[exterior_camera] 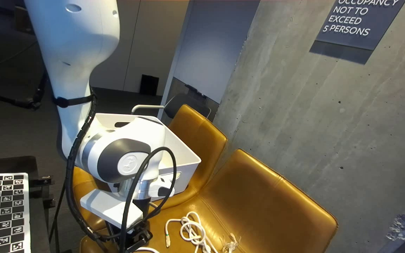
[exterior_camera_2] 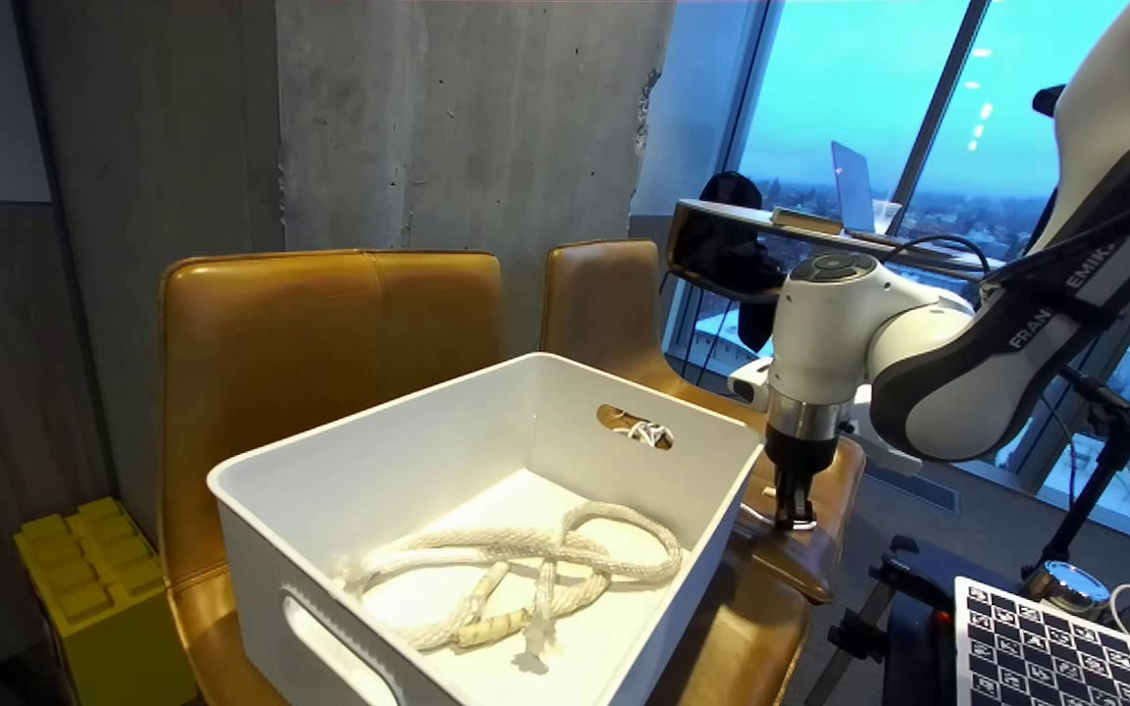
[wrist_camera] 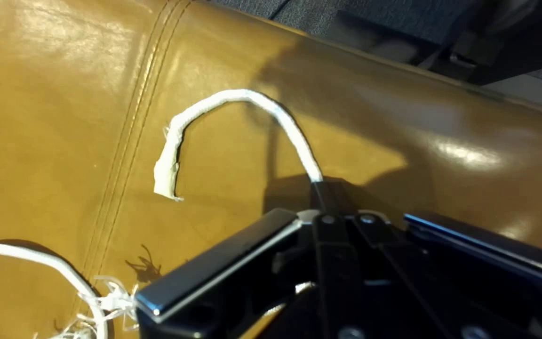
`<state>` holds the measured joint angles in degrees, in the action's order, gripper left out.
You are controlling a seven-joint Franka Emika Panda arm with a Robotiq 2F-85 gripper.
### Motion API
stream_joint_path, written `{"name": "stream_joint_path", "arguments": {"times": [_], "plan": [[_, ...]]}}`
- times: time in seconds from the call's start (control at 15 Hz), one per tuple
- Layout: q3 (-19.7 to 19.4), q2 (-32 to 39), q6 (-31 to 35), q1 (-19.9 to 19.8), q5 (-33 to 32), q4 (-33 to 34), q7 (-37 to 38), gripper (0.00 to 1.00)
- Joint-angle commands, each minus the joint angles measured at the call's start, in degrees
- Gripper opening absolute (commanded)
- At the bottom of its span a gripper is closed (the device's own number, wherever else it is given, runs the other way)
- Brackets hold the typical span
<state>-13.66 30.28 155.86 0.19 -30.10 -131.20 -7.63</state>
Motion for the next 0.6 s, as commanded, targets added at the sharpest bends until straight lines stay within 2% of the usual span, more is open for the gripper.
{"name": "stream_joint_path", "arguments": {"times": [0.0, 0.4, 0.47, 0.53], "plan": [[-0.58, 1.79, 0.13, -0.82, -0.19, 1.57, 0.07, 0.00], [-0.53, 0.07, -0.10, -1.69, -0.01, 0.90, -0.61, 0.00], [-0.50, -0.26, -0.11, -1.75, -0.04, 0.87, -0.75, 0.26], [-0.39, -0.33, -0.20, -1.86, 0.12, 0.96, -0.81, 0.27]]}}
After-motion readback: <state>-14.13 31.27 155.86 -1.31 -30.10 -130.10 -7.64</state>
